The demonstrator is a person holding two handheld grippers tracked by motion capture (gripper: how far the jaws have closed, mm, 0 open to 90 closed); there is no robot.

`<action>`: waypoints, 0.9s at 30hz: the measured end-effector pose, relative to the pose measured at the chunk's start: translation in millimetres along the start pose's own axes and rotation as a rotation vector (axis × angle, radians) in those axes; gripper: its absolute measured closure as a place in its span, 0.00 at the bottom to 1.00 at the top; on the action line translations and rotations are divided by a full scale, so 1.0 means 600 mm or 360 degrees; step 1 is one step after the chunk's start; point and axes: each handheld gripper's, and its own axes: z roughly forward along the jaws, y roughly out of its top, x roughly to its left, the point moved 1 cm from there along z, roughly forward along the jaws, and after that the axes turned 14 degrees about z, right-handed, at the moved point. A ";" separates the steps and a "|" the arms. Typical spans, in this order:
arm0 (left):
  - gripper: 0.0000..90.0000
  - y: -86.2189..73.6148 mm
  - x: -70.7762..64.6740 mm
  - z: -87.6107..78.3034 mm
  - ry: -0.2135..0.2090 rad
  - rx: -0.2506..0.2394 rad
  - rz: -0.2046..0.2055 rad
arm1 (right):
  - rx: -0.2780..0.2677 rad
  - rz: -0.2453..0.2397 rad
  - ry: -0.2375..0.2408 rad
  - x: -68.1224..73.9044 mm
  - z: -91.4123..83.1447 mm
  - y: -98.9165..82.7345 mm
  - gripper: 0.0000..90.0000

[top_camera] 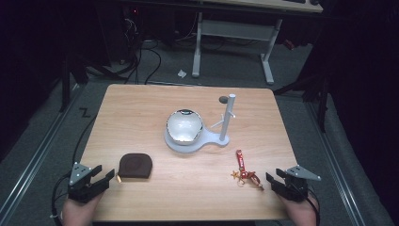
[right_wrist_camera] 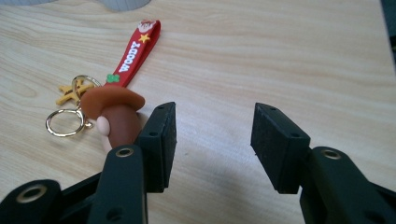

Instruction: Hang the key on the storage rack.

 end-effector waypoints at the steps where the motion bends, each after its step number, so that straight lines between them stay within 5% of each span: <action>1: 0.49 0.000 0.001 -0.001 0.0010 -0.0003 -0.0005 | 0.0011 0.0013 0.0011 0.001 0.001 -0.003 0.56; 27: 0.45 -0.006 0.001 0.005 0.0001 0.0009 0.0002 | 0.0049 -0.0061 0.0004 0.006 0.008 -0.013 0.57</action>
